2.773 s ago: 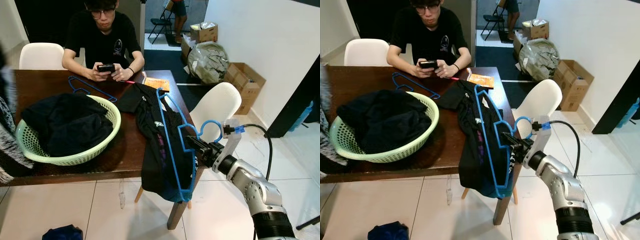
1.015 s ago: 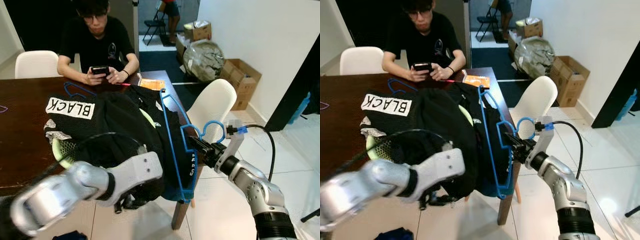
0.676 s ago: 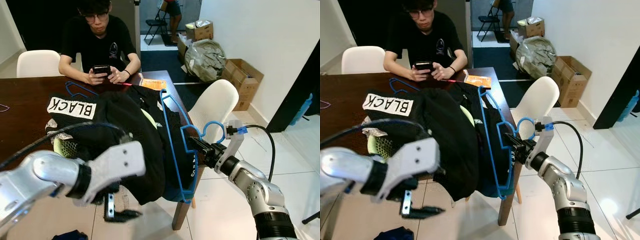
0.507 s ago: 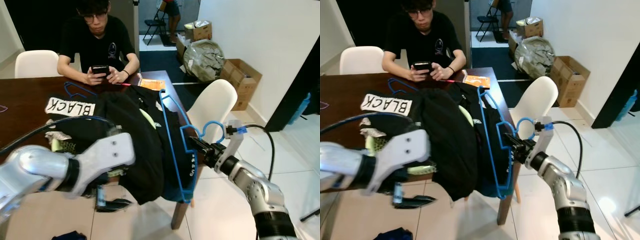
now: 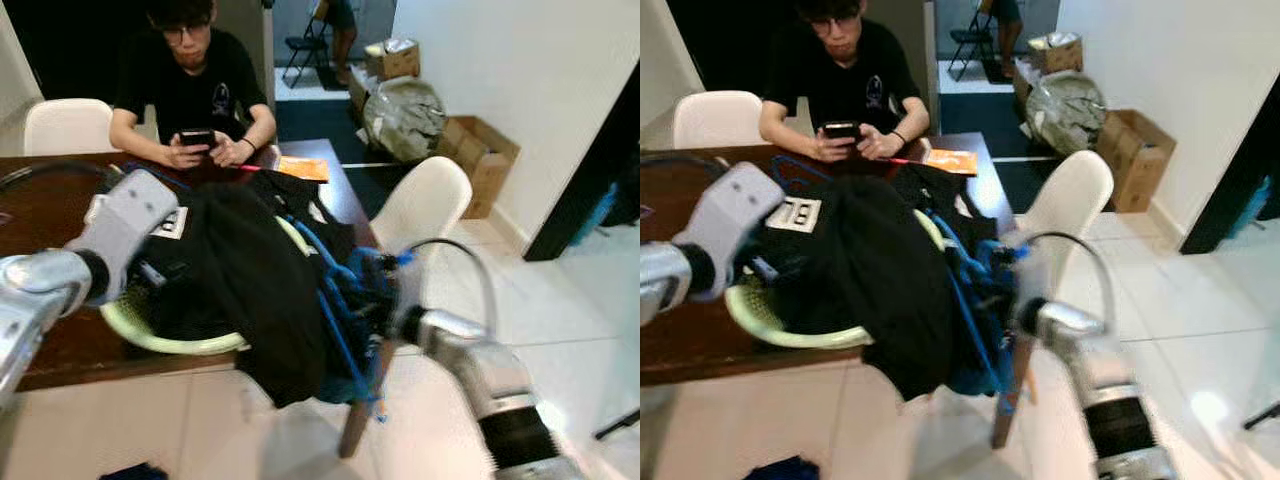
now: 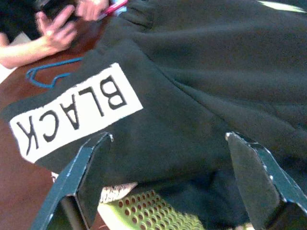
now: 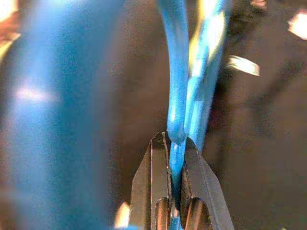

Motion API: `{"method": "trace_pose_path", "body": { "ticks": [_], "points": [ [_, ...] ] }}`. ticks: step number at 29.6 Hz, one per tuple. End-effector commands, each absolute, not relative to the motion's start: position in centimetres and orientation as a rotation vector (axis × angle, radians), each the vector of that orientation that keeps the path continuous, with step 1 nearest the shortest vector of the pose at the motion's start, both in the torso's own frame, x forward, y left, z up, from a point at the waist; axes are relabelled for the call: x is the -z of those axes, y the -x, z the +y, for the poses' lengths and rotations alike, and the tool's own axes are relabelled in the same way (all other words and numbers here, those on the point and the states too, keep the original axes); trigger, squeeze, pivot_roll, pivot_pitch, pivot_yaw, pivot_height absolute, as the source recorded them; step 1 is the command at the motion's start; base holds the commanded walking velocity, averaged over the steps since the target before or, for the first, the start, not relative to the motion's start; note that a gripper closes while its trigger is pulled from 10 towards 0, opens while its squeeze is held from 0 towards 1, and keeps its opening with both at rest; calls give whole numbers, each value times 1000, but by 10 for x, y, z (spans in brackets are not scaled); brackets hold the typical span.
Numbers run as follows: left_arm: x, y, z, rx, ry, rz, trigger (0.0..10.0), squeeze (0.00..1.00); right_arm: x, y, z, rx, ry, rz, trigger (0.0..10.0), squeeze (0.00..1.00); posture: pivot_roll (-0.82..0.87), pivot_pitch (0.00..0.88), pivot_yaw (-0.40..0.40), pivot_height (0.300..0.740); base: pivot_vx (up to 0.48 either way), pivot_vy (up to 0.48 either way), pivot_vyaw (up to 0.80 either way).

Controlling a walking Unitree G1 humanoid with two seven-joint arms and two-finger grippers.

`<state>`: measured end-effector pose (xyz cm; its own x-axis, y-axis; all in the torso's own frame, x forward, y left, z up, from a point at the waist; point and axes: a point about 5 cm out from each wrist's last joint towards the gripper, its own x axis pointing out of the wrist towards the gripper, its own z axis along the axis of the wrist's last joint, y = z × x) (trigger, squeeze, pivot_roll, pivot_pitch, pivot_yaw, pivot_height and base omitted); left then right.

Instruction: Hang hanger

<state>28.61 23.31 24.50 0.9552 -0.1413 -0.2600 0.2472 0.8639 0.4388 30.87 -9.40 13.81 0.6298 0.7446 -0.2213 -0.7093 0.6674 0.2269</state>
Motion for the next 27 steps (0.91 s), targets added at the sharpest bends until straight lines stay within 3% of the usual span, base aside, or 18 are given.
{"method": "trace_pose_path", "body": {
  "ticks": [1,2,7,9,15,23,25,27],
  "points": [
    [-246,-288,238,136,-483,198,10000,0,-145,-303,-83,-914,-142,297,10000,0,117,5,-45,740,0,0,0],
    [-244,-291,234,99,-431,119,10000,0,-149,-300,-76,-958,-180,290,10000,0,119,4,-45,740,0,0,0],
    [-240,-294,231,42,-324,51,10000,0,-151,-300,-74,-960,-205,288,10000,0,118,1,-46,740,0,0,0],
    [-222,-298,227,-43,-188,20,10000,0,-155,-301,-74,-949,-263,283,10000,0,110,0,-44,740,0,0,0],
    [-215,-298,227,-86,-164,14,10000,0,-154,-305,-77,-893,-224,279,10000,0,111,0,-46,740,0,0,0],
    [-216,-298,242,-167,-135,-8,10000,0,-160,-322,-97,-752,-241,216,10000,0,111,0,-48,740,0,0,0],
    [-218,-298,247,-183,-136,-18,10000,0,-163,-328,-108,-695,-242,183,10000,0,110,0,-48,740,0,0,0],
    [-226,-296,255,-216,-151,-58,10000,0,-166,-342,-137,-543,-256,121,10000,0,112,0,-52,740,0,0,0]
  ]
}}
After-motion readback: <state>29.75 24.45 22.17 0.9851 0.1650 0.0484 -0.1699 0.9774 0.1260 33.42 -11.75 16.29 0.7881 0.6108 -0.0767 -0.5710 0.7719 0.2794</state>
